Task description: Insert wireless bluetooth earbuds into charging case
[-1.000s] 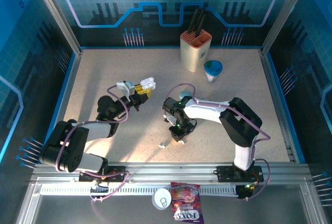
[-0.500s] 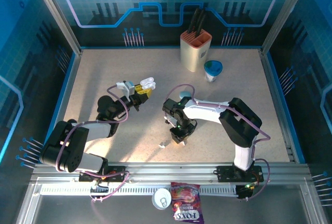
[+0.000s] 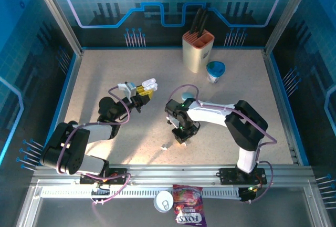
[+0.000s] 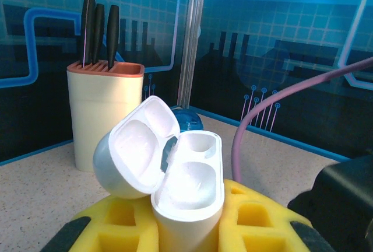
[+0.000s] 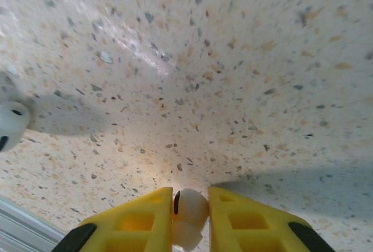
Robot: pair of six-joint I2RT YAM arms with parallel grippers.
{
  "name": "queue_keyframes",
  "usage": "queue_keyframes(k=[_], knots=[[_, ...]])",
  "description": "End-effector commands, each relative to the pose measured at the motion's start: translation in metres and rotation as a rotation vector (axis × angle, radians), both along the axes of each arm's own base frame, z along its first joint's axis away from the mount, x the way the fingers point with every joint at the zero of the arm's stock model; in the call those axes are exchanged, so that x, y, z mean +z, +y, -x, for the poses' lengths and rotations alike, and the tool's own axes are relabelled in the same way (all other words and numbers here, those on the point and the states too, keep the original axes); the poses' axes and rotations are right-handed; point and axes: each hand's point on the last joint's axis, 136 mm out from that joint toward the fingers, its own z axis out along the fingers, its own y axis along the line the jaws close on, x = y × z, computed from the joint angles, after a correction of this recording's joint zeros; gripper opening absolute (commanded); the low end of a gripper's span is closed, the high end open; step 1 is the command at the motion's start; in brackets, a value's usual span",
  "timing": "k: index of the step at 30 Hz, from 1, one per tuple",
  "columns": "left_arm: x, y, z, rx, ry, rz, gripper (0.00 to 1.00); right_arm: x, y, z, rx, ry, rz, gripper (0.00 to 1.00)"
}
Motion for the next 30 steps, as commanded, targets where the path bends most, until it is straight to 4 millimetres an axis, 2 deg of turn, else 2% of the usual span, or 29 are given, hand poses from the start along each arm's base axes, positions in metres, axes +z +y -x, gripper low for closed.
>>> queue_keyframes(k=[1, 5, 8, 10, 13, 16, 19, 22, 30], knots=[[0.000, -0.003, 0.005, -0.046, -0.001, 0.004, 0.07, 0.034, 0.008, -0.024, -0.024, -0.148, -0.131, 0.21], [0.000, -0.010, 0.012, -0.089, -0.008, 0.008, 0.08, 0.081, 0.018, -0.051, -0.021, -0.330, -0.314, 0.20], [-0.001, -0.017, 0.017, -0.127, -0.009, 0.010, 0.08, 0.126, 0.027, -0.070, -0.027, -0.480, -0.486, 0.18], [-0.002, -0.024, 0.020, -0.153, -0.010, 0.009, 0.08, 0.163, 0.034, -0.080, -0.013, -0.608, -0.618, 0.17], [-0.002, -0.035, 0.025, -0.197, -0.011, 0.003, 0.08, 0.227, 0.045, -0.079, 0.038, -0.793, -0.862, 0.17], [-0.002, -0.045, 0.033, -0.242, -0.019, -0.004, 0.07, 0.265, 0.047, -0.079, 0.076, -0.876, -0.976, 0.16], [-0.001, -0.052, 0.039, -0.284, -0.030, -0.011, 0.08, 0.283, 0.054, -0.076, 0.132, -0.910, -1.033, 0.16], [0.000, -0.059, 0.046, -0.327, -0.039, -0.016, 0.08, 0.287, 0.062, -0.076, 0.166, -0.917, -1.063, 0.16], [0.002, -0.071, 0.061, -0.433, -0.046, -0.026, 0.08, 0.281, 0.075, -0.082, 0.201, -0.906, -1.069, 0.16]])
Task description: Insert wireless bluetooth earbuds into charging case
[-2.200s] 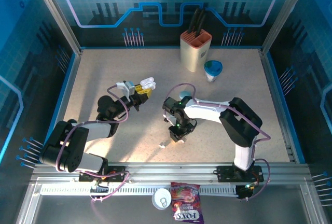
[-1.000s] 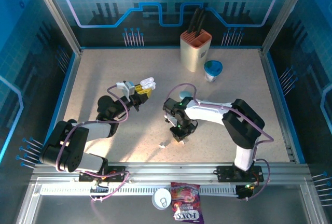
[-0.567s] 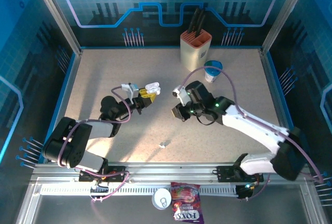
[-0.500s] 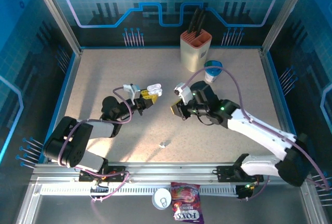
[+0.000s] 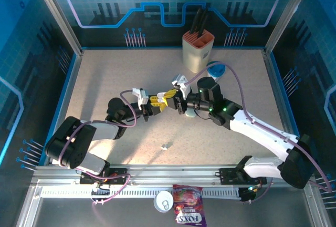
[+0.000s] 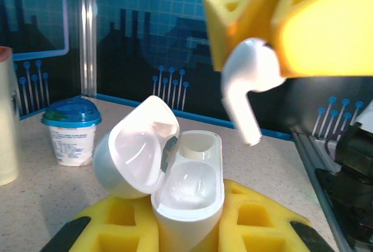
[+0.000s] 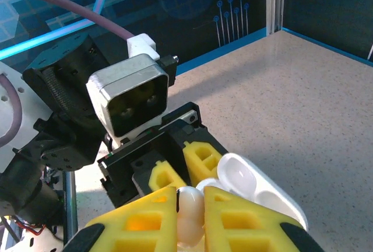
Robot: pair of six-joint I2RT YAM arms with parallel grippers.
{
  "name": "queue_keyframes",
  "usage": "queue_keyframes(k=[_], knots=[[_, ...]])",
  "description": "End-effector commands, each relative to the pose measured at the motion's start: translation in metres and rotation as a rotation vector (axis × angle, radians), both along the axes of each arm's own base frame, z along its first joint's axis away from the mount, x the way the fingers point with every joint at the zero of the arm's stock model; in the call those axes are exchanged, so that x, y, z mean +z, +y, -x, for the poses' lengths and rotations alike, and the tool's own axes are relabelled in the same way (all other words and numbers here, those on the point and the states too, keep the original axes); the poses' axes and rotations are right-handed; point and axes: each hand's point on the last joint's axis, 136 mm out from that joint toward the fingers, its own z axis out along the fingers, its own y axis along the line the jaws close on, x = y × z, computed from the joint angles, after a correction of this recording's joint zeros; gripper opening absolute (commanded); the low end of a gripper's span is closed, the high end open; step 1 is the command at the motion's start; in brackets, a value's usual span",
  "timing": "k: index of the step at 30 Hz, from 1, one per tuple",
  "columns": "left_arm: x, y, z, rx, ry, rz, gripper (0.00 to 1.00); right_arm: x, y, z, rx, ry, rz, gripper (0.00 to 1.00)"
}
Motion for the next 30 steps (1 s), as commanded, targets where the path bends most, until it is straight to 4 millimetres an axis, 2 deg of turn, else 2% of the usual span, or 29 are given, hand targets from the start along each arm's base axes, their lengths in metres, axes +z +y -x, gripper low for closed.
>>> queue_keyframes(k=[1, 10, 23, 26, 30], knots=[[0.012, -0.008, 0.010, -0.086, -0.052, 0.010, 0.07, 0.024, 0.008, -0.003, 0.031, -0.078, -0.042, 0.16], [0.020, -0.010, 0.015, -0.109, -0.064, 0.020, 0.08, 0.008, 0.013, -0.008, 0.039, -0.063, -0.011, 0.16], [0.035, -0.005, 0.002, -0.033, -0.058, 0.060, 0.08, -0.018, 0.011, -0.008, 0.036, -0.025, 0.013, 0.17], [0.037, -0.003, 0.000, -0.019, -0.062, 0.065, 0.08, -0.018, 0.004, -0.011, -0.001, -0.033, 0.022, 0.23], [0.036, -0.003, 0.000, -0.020, -0.060, 0.062, 0.08, -0.005, -0.002, -0.012, -0.026, -0.056, 0.009, 0.38]])
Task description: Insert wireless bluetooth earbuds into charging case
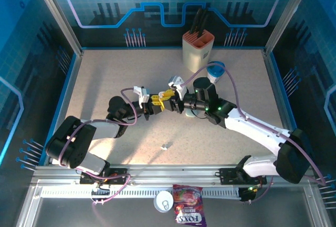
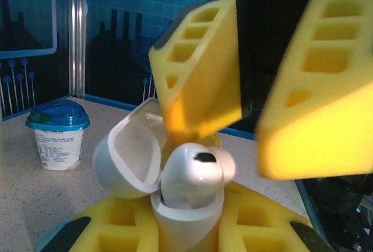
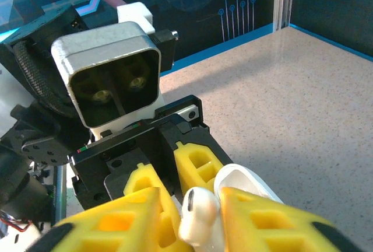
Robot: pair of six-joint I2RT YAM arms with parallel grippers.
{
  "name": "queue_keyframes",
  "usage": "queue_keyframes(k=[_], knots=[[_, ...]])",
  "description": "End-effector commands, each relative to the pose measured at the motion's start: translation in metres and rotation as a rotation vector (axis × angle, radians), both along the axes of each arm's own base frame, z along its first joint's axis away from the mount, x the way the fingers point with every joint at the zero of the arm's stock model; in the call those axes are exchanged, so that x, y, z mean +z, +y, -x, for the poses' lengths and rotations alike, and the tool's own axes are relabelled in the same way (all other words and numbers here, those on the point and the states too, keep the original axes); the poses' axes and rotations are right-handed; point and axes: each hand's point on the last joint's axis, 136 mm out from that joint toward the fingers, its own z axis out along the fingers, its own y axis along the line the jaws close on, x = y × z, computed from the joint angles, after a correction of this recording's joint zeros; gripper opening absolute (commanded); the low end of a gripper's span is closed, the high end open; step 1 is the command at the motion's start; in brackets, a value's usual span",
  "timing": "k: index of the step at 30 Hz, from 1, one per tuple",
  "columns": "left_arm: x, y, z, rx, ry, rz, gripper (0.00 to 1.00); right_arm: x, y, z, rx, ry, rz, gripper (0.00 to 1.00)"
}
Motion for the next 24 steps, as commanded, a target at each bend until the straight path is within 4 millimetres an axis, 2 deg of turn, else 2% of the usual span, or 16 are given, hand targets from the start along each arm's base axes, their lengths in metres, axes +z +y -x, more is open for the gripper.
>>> queue_keyframes(k=[1, 5, 10, 16, 24], knots=[[0.026, 0.002, 0.000, 0.007, -0.087, 0.040, 0.08, 0.014, -0.013, -0.004, -0.051, -0.042, -0.011, 0.41], [0.024, 0.004, -0.001, 0.014, -0.083, 0.037, 0.08, 0.026, -0.023, -0.004, -0.084, -0.081, -0.005, 0.48], [0.023, 0.004, -0.003, 0.017, -0.082, 0.035, 0.08, 0.017, -0.024, -0.007, -0.110, -0.088, 0.067, 0.58], [0.024, 0.004, -0.002, 0.012, -0.087, 0.035, 0.08, 0.008, -0.014, -0.014, -0.137, -0.086, 0.129, 0.61], [0.022, 0.007, -0.001, 0.022, -0.090, 0.032, 0.08, 0.000, -0.024, -0.027, -0.213, -0.063, 0.169, 0.60]])
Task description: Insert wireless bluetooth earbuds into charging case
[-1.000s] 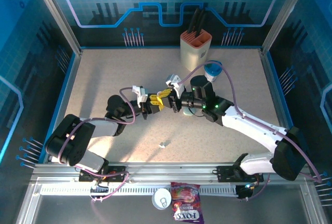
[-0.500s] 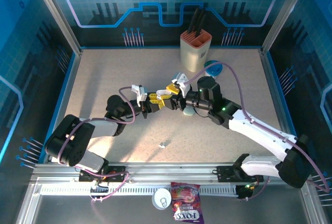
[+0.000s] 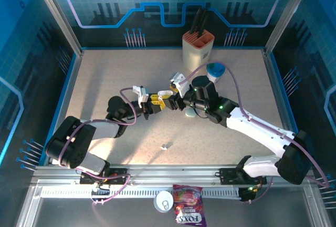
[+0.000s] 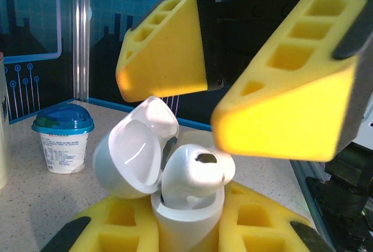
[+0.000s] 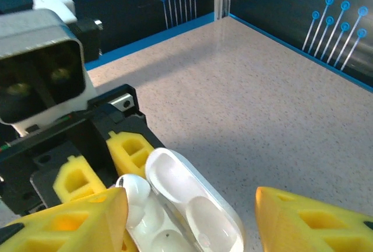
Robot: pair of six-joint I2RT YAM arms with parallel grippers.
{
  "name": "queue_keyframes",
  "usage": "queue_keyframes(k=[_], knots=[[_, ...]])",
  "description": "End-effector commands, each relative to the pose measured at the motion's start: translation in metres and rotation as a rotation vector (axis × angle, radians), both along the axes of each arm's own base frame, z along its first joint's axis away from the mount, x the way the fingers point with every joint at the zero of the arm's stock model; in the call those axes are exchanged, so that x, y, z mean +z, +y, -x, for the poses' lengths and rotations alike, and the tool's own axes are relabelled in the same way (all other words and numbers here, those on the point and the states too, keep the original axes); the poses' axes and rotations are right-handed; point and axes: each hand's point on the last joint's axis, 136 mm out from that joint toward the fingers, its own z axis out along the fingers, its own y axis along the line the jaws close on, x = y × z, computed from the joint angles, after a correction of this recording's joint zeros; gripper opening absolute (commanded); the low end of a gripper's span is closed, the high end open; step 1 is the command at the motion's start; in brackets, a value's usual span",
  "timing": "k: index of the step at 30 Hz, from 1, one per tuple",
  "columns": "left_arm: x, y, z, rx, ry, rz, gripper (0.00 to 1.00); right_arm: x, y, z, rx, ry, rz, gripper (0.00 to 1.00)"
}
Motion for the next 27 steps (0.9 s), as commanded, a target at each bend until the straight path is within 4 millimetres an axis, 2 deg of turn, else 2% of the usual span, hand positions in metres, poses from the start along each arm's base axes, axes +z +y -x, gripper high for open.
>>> queue_keyframes(k=[1, 5, 11, 17, 20, 23, 25, 27], knots=[[0.020, 0.003, 0.001, 0.008, -0.079, 0.027, 0.08, 0.003, -0.005, -0.005, -0.035, -0.005, 0.026, 0.60], [0.020, 0.004, 0.000, 0.015, -0.081, 0.027, 0.08, 0.001, -0.004, -0.004, -0.031, 0.002, 0.034, 0.60], [0.022, 0.006, 0.001, 0.012, -0.087, 0.028, 0.08, 0.001, -0.019, -0.018, -0.153, 0.013, 0.060, 0.62], [0.018, 0.009, -0.003, 0.038, -0.082, 0.024, 0.08, 0.017, -0.014, -0.005, -0.079, 0.026, -0.032, 0.72], [0.016, 0.024, -0.017, 0.125, -0.075, 0.027, 0.07, 0.020, -0.025, 0.000, -0.104, 0.050, -0.080, 0.72], [0.011, 0.049, -0.037, 0.259, -0.065, 0.028, 0.06, 0.006, -0.046, -0.002, -0.211, 0.123, -0.103, 0.71], [0.010, 0.068, -0.049, 0.354, -0.073, 0.028, 0.06, -0.018, -0.055, 0.002, -0.269, 0.227, -0.105, 0.70], [0.011, 0.082, -0.056, 0.416, -0.076, 0.031, 0.06, -0.040, -0.055, 0.011, -0.279, 0.332, -0.091, 0.70]])
